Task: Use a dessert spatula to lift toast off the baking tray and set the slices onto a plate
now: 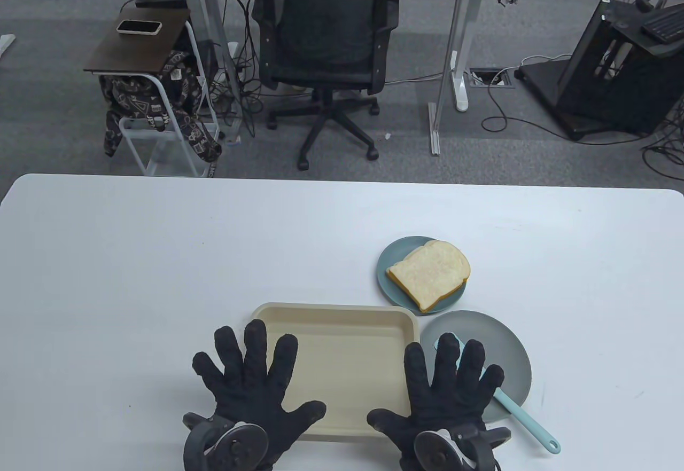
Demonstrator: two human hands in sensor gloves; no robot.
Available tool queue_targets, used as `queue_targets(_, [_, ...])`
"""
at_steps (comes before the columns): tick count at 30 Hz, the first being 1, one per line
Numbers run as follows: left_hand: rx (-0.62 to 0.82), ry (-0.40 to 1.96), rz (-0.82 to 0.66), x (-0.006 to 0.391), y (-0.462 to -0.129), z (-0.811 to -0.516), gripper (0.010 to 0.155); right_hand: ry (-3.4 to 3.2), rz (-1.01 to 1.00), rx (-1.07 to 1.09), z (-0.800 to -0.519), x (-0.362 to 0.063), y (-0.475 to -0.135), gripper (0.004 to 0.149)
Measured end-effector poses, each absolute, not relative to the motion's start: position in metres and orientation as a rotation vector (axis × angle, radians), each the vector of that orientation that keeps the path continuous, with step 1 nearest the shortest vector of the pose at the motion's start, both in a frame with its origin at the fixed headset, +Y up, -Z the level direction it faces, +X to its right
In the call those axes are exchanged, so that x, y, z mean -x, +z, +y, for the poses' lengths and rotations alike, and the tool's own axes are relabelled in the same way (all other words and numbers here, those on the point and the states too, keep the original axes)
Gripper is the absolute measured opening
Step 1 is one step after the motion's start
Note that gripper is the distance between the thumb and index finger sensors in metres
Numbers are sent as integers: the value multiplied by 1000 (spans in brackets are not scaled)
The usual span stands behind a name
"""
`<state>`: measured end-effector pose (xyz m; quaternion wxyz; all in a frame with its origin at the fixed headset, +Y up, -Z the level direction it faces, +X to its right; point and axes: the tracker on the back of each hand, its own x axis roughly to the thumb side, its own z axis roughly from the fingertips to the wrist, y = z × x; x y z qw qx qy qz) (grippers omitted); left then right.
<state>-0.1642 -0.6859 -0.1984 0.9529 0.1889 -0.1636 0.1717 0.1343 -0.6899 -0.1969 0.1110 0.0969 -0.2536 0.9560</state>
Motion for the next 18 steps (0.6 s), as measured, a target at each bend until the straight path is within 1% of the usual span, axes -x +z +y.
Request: queue_targets(18, [-376, 374, -334, 169, -199, -687, 92, 2810, -668, -283, -696, -135, -200, 98])
